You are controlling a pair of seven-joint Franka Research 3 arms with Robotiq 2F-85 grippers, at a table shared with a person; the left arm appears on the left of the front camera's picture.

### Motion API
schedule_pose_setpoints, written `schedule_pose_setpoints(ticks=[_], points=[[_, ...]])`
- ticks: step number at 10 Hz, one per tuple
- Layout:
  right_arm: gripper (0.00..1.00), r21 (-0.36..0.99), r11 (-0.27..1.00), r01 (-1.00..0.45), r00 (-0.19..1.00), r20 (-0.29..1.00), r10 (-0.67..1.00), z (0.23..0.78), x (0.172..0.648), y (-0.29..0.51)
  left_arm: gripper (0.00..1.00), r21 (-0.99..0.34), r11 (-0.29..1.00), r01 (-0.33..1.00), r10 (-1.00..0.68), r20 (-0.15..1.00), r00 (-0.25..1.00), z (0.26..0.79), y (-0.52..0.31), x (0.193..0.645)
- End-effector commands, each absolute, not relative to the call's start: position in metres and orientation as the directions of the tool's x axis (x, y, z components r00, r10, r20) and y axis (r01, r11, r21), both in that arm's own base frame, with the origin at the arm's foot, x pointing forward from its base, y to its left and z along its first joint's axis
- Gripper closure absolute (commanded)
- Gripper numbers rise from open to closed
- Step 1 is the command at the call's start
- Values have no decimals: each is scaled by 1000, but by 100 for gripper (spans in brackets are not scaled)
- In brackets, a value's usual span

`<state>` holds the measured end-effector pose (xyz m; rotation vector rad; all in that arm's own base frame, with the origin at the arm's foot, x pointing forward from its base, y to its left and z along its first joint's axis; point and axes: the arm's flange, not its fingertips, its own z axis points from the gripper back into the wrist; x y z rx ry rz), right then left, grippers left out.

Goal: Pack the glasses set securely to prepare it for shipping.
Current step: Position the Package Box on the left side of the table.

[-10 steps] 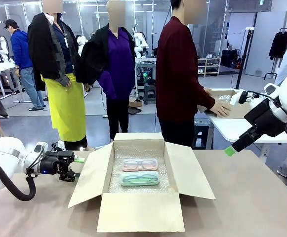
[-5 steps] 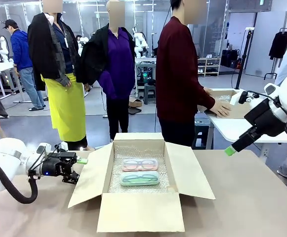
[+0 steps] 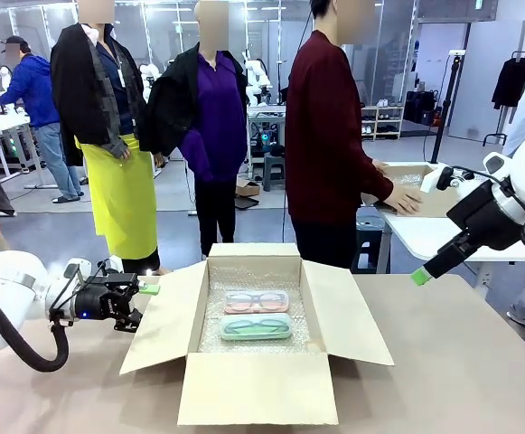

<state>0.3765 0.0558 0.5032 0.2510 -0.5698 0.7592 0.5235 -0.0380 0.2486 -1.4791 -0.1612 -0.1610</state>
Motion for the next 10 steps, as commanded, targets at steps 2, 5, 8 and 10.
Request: schedule_pose_setpoints(ticks=[2, 5, 8, 10], points=[[0, 3, 727, -687, 601, 564, 566, 505, 377, 59, 0, -979, 72, 190, 29, 192, 981, 253, -42, 519], [0, 3, 727, -687, 601, 564, 566, 505, 377, 59, 60, -979, 73, 189, 31, 191, 981, 254, -38, 520], [0, 3, 727, -687, 601, 564, 566, 505, 377, 59, 100, -978, 71, 198, 51, 202, 978, 260, -30, 520], [0, 3, 727, -687, 601, 564, 566, 505, 377, 59, 97, -976, 78, 203, 64, 208, 976, 263, -27, 520]])
